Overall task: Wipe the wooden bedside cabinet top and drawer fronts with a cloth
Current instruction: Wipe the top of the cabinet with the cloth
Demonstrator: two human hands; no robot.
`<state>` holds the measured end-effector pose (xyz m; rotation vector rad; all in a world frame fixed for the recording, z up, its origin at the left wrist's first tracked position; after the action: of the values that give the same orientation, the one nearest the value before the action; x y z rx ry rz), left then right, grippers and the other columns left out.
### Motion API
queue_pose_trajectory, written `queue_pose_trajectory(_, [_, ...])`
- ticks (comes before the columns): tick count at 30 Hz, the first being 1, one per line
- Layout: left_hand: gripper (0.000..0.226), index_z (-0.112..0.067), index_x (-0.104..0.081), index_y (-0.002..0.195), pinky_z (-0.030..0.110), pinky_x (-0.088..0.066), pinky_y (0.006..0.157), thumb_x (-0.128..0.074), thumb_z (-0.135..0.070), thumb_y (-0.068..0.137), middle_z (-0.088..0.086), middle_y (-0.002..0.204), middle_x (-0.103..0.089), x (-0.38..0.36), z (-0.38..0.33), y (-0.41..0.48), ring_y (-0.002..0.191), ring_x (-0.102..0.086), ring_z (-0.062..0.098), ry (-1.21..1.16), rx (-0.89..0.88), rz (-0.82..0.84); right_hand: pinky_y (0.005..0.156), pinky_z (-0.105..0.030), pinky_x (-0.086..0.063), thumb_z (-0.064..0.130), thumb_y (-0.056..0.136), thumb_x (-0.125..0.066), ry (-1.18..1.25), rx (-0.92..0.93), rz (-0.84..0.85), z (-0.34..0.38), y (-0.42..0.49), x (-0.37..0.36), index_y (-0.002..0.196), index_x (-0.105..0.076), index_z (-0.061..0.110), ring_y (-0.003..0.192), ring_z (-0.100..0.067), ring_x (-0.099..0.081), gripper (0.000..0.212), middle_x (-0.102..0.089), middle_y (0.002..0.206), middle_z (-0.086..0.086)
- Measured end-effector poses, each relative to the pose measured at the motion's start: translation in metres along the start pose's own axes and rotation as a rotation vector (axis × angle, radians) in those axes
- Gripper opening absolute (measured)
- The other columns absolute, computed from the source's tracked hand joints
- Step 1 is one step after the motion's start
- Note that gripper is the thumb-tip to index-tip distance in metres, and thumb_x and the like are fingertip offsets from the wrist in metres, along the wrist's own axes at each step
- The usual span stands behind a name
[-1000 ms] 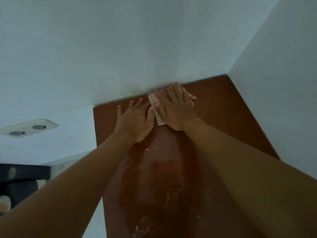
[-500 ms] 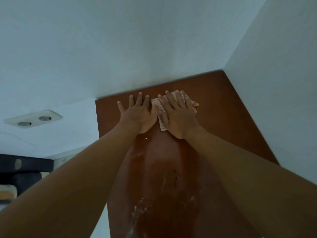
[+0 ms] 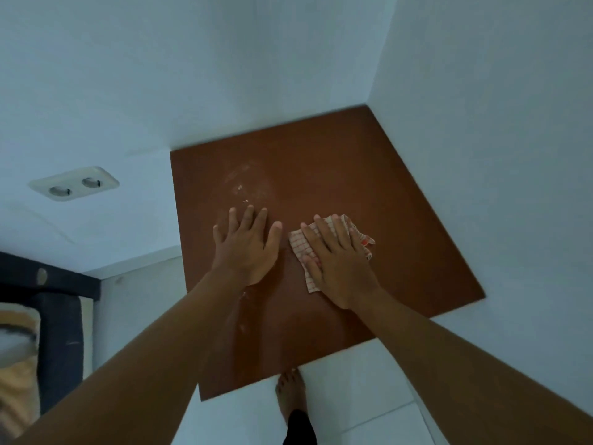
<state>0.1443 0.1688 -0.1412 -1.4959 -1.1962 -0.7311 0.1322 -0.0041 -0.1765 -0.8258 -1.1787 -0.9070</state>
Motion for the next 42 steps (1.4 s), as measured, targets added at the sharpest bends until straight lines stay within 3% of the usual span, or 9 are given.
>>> queue_pose_trajectory(6, [0.066,-0.032,-0.015,0.160,0.057,0.005,0.121,-0.009,-0.061,0.101,-0.003,0.170,-0.004,-0.017,-0.008,-0.079,0.156,0.009,0.025,-0.053,0.015,-0.017,0.123,-0.055,-0.025,0.044,0.107,-0.031,-0.010,0.040,-0.066,-0.003,-0.111,-0.001,0.159,-0.035,0.023,0.154,-0.038,-0.025,0.055,-0.033,0.165,-0.007])
queue_pose_trajectory(10, [0.064,-0.032,-0.016,0.160,0.058,0.001,0.122,-0.012,-0.059,0.102,-0.002,0.169,-0.009,-0.028,-0.012,-0.123,0.156,0.005,0.026,-0.094,0.009,-0.016,0.119,-0.052,-0.036,0.011,0.095,-0.062,-0.021,0.066,-0.138,-0.004,-0.173,-0.004,0.154,-0.044,0.015,0.152,-0.038,-0.031,0.062,-0.042,0.160,-0.010])
queue_pose_trajectory(13, [0.064,-0.031,-0.018,0.160,0.058,-0.001,0.123,-0.012,-0.058,0.102,-0.001,0.169,-0.011,-0.035,-0.011,-0.143,0.156,0.003,0.027,-0.088,0.011,-0.020,0.086,-0.037,-0.063,-0.010,0.073,-0.080,0.081,0.008,-0.124,-0.017,-0.226,-0.015,0.147,-0.052,0.012,0.144,-0.034,-0.044,0.082,-0.041,0.158,-0.009])
queue_pose_trajectory(15, [0.064,-0.031,-0.018,0.159,0.057,-0.001,0.122,-0.012,-0.059,0.102,-0.001,0.169,-0.011,-0.038,-0.007,-0.150,0.156,0.003,0.027,-0.088,0.010,-0.028,0.068,-0.033,-0.065,-0.011,0.060,-0.089,0.142,-0.047,-0.093,-0.028,-0.267,-0.025,0.142,-0.057,0.012,0.134,-0.032,-0.056,0.090,-0.044,0.153,-0.003])
queue_pose_trajectory(19, [0.076,-0.032,-0.018,0.159,0.058,-0.002,0.123,-0.005,-0.068,0.094,-0.001,0.169,-0.010,-0.032,0.004,-0.155,0.156,0.004,0.027,-0.083,0.035,-0.026,0.085,-0.037,-0.062,-0.001,0.066,-0.091,0.196,-0.044,-0.029,-0.037,-0.298,-0.023,0.146,-0.053,0.012,0.138,-0.028,-0.052,0.090,-0.045,0.156,-0.004])
queue_pose_trajectory(24, [0.084,-0.033,-0.019,0.160,0.059,-0.003,0.123,0.000,-0.069,0.086,-0.002,0.169,-0.009,-0.002,0.015,-0.144,0.156,0.005,0.027,-0.097,0.055,-0.051,0.118,-0.029,-0.039,0.021,0.108,-0.042,0.338,0.086,-0.227,0.000,-0.219,0.046,0.155,-0.042,0.019,0.151,-0.014,-0.035,0.047,-0.041,0.161,0.002])
queue_pose_trajectory(28, [0.083,-0.034,-0.022,0.159,0.061,-0.002,0.122,-0.001,-0.070,0.087,-0.003,0.169,-0.011,0.026,0.031,-0.113,0.156,0.003,0.026,-0.106,0.056,-0.089,0.120,-0.026,-0.033,0.023,0.110,-0.041,0.418,0.065,-0.325,0.032,-0.108,0.098,0.152,-0.048,0.021,0.149,-0.017,-0.040,0.043,-0.046,0.158,0.001])
queue_pose_trajectory(36, [0.064,-0.033,-0.026,0.158,0.061,-0.007,0.122,-0.013,-0.060,0.101,-0.002,0.169,-0.014,0.075,0.087,-0.009,0.156,0.000,0.026,-0.098,0.056,-0.068,0.121,-0.024,-0.022,0.017,0.109,-0.040,0.418,0.030,-0.257,0.083,0.125,0.112,0.153,-0.046,0.019,0.147,-0.024,-0.040,0.044,-0.046,0.157,-0.007])
queue_pose_trajectory(42, [0.063,-0.032,-0.025,0.158,0.059,-0.007,0.122,-0.015,-0.059,0.102,-0.001,0.169,-0.013,0.092,0.119,0.084,0.156,0.000,0.024,-0.105,0.023,-0.043,0.121,-0.044,-0.032,0.020,0.106,-0.042,0.265,0.080,-0.120,0.095,0.254,0.077,0.151,-0.047,0.014,0.143,-0.035,-0.041,0.045,-0.044,0.157,-0.013])
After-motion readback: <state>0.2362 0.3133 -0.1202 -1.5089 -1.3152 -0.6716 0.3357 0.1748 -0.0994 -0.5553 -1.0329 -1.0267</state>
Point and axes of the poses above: each hand's wrist, its own y-axis towards the middle knuckle, its own x-axis out of the back of the hand, z = x × y, the point moved 9 cm from there along y, towards the middle knuckle
